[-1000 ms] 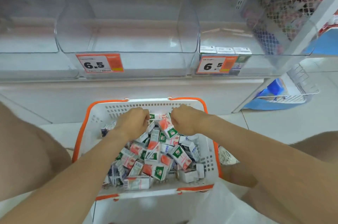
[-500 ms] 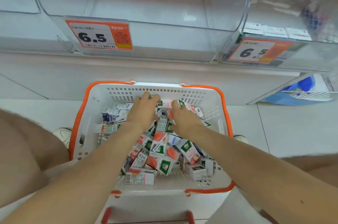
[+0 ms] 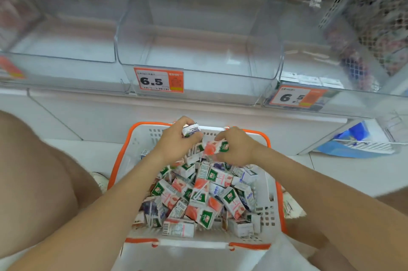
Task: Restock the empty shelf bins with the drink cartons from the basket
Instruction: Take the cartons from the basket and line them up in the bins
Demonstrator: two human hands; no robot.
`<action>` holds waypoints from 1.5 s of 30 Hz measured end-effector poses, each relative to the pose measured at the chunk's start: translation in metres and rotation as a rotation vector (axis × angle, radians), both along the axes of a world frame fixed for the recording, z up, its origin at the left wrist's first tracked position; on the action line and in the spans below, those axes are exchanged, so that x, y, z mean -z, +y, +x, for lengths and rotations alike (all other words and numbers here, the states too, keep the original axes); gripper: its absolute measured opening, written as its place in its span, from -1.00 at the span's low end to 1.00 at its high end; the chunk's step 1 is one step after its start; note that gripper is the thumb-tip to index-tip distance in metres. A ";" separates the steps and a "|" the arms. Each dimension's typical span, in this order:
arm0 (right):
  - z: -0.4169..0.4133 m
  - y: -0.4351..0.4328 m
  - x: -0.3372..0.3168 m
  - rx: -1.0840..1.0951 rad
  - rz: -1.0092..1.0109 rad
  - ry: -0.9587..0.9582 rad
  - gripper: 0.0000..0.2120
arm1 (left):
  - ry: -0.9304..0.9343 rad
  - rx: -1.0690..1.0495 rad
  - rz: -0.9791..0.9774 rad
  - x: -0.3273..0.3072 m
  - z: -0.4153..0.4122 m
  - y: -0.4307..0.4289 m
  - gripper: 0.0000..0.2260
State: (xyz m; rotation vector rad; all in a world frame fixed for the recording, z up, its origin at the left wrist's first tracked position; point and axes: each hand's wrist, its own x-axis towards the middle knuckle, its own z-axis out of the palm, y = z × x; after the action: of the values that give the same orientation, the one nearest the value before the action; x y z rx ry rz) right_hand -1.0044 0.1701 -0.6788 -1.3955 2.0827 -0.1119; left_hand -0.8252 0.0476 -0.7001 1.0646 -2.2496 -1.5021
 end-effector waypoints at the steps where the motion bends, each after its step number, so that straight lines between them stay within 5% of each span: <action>1: 0.002 0.001 -0.015 -0.049 -0.006 0.007 -0.35 | 0.004 0.006 0.022 -0.013 0.005 -0.002 -0.77; 6: 0.022 -0.001 -0.088 -0.054 -0.186 -0.018 -0.36 | -0.031 0.134 0.103 -0.087 0.026 -0.015 -0.65; 9: 0.037 -0.003 -0.124 0.124 -0.324 -0.238 -0.27 | -0.033 0.157 0.153 -0.130 0.034 -0.019 -0.69; 17: 0.045 -0.034 -0.147 0.249 -0.606 -0.308 -0.28 | 0.089 0.157 0.330 -0.191 0.062 -0.035 -0.59; 20: 0.042 -0.037 -0.152 0.297 -0.661 -0.268 -0.20 | 0.168 0.014 0.351 -0.187 0.069 -0.039 -0.61; 25: 0.055 -0.046 -0.157 0.387 -0.846 -0.296 -0.41 | 0.419 -0.285 0.402 -0.191 0.070 -0.045 -0.71; 32: 0.102 -0.064 -0.171 0.133 -1.007 -0.421 -0.53 | 0.476 -0.631 0.302 -0.192 0.105 -0.073 -0.70; 38: 0.162 -0.125 -0.198 -0.153 -1.178 -0.163 -0.60 | 0.294 -0.775 0.105 -0.186 0.160 -0.104 -0.66; 43: 0.207 -0.225 -0.193 -0.244 -1.105 -0.040 -0.57 | -0.040 -0.701 -0.141 -0.171 0.187 -0.120 -0.13; 45: 0.222 -0.263 -0.185 -0.246 -0.993 -0.011 -0.55 | -0.102 -0.664 -0.205 -0.167 0.192 -0.123 -0.14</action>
State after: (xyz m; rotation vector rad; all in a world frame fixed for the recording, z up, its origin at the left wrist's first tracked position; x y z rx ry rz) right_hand -0.7828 -0.0927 -0.4937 -2.1630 1.8635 -1.1653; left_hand -0.6336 -0.0755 -0.5333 1.6276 -1.7764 -0.9364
